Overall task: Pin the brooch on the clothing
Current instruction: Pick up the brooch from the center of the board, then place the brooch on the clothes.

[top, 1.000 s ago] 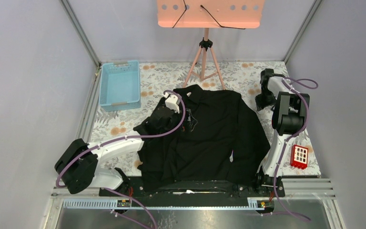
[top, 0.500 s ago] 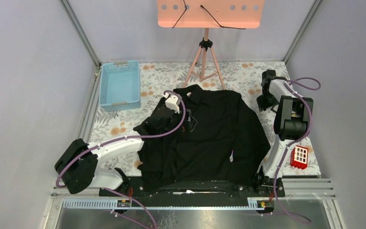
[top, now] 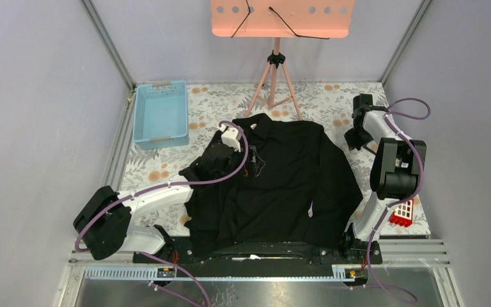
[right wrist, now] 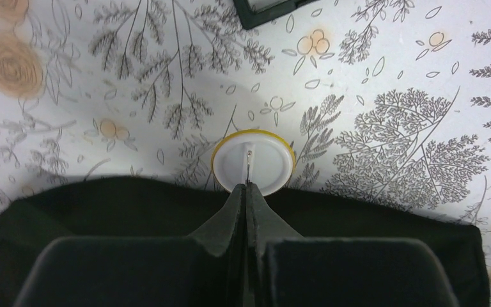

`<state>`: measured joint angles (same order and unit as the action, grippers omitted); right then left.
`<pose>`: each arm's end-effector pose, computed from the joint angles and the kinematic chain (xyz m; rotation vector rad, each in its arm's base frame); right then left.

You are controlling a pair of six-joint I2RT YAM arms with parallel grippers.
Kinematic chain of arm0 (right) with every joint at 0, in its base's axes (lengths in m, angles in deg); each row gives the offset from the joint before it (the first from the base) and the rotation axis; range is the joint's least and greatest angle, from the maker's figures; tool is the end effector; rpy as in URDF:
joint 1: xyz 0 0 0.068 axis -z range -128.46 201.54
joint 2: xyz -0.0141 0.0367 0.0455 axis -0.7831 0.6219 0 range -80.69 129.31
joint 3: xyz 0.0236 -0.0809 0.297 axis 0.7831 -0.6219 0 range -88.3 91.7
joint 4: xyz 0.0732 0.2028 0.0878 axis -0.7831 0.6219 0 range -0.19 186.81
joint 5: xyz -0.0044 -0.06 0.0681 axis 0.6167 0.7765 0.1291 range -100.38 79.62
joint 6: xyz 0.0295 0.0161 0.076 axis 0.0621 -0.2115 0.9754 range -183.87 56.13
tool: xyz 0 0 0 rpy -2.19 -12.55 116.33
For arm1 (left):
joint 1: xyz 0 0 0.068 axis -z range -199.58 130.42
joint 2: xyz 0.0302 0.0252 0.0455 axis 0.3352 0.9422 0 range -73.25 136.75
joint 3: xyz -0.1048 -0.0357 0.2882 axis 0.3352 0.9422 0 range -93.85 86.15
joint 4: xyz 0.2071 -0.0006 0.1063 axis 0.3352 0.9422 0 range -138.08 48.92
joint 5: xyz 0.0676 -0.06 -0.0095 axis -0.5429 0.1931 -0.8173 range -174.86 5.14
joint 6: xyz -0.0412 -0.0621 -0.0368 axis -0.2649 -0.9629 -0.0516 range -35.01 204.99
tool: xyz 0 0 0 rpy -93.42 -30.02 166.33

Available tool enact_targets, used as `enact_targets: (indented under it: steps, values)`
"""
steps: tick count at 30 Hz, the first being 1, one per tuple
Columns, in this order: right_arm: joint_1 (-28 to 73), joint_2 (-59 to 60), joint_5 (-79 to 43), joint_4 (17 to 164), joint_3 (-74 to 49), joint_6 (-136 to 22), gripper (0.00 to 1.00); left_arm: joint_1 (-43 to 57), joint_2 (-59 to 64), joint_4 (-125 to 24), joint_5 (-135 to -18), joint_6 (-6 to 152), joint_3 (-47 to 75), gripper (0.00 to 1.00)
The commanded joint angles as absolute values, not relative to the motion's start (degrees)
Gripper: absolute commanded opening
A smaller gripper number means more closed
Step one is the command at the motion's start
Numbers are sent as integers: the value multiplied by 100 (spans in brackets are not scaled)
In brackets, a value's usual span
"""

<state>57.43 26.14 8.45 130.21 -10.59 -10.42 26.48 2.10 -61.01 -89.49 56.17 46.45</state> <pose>0.3689 -0.0616 0.2161 1.3948 2.2867 -0.2112 0.2040 -0.2032 0.2722 0.2525 2.0329 -0.7626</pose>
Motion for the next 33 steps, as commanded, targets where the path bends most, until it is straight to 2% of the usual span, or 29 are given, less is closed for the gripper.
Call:
enact_targets:
  steps: [1, 8, 16, 24, 30, 31, 33]
  values:
    - [5548, 2153, 646, 12998, -1270, -1722, 0, 2621, 123, -6294, -8915, 5498, 4720, 97]
    - [5189, 1566, 365, 12949, -1735, -2354, 0, 2621, 10, -6096, -9148, 5378, 4900, 97]
    - [3684, 1104, 262, 13071, -2004, -2849, 0, 2621, -395, -5907, -9397, 5088, 5373, 97]
    - [1671, 1647, -60, 12675, -1992, -2636, 0, 2621, -1002, -5661, -9567, 4614, 5947, 97]
    - [870, 2070, -320, 12151, -2226, -2354, 0, 2621, -1082, -5633, -9554, 4247, 6148, 97]
    - [845, 2070, -386, 12038, -2329, -2346, 2, 2621, -1070, -5641, -9546, 4203, 6168, 97]
    - [832, 1976, -519, 11867, -2501, -2450, 21, 2621, -1038, -5645, -9528, 4131, 6180, 97]
